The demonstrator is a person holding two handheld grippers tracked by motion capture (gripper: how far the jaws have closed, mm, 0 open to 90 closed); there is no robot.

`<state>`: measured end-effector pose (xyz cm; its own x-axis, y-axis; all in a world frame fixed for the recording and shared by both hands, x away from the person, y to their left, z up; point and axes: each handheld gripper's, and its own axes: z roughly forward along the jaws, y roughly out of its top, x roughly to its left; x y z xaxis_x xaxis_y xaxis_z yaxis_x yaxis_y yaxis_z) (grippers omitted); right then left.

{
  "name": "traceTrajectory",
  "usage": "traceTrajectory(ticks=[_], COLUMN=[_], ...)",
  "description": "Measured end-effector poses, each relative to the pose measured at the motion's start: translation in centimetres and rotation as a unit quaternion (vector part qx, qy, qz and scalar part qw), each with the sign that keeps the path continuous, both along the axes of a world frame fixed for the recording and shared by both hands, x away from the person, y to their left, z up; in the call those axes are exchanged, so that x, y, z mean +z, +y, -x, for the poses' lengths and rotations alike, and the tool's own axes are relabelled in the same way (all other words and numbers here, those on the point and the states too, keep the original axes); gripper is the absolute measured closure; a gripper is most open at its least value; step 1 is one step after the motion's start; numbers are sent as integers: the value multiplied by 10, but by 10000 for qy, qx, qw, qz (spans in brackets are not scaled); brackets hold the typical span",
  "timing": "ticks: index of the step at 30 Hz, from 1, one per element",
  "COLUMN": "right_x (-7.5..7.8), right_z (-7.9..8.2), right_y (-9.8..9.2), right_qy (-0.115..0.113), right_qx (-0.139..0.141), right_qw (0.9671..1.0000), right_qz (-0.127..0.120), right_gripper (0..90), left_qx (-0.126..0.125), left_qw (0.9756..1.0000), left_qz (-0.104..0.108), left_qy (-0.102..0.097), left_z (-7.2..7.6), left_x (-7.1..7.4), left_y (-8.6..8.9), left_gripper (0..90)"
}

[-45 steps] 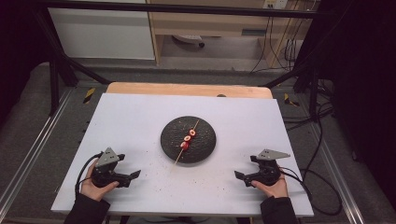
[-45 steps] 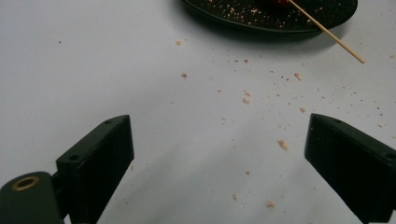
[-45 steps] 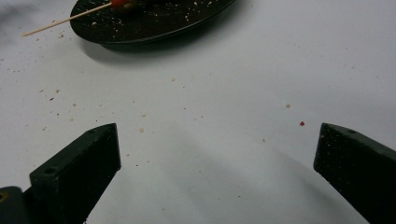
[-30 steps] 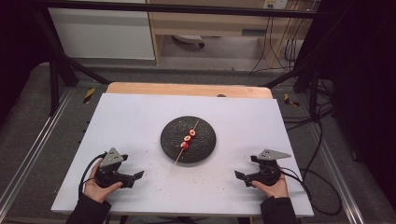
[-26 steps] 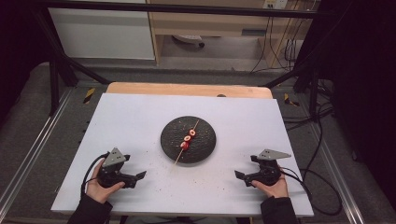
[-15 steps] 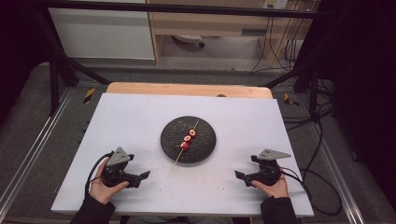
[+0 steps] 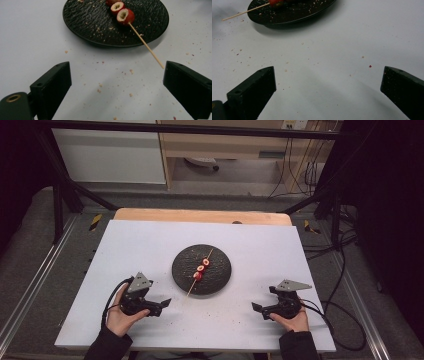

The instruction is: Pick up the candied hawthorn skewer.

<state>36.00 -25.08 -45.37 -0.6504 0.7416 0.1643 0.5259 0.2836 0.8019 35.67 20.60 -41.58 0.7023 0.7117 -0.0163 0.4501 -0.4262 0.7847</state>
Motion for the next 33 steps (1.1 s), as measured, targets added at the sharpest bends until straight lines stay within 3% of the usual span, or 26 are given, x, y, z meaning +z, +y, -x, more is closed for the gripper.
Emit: traceTrajectory(ticks=[18,33], right_x=[0,0], right_z=[0,0], right_y=[0,0], right_qy=[10,25], right_qx=[-12,-3], right_qw=[10000,10000], right_qz=[-5,-15], right_gripper=[9,9], left_qx=[-37,72], left_qw=[9992,9965], left_qz=[-367,-636], left_qy=[171,546], left_z=[-26,-50], left_x=[10,2], left_y=[-54,-83], left_gripper=[102,248])
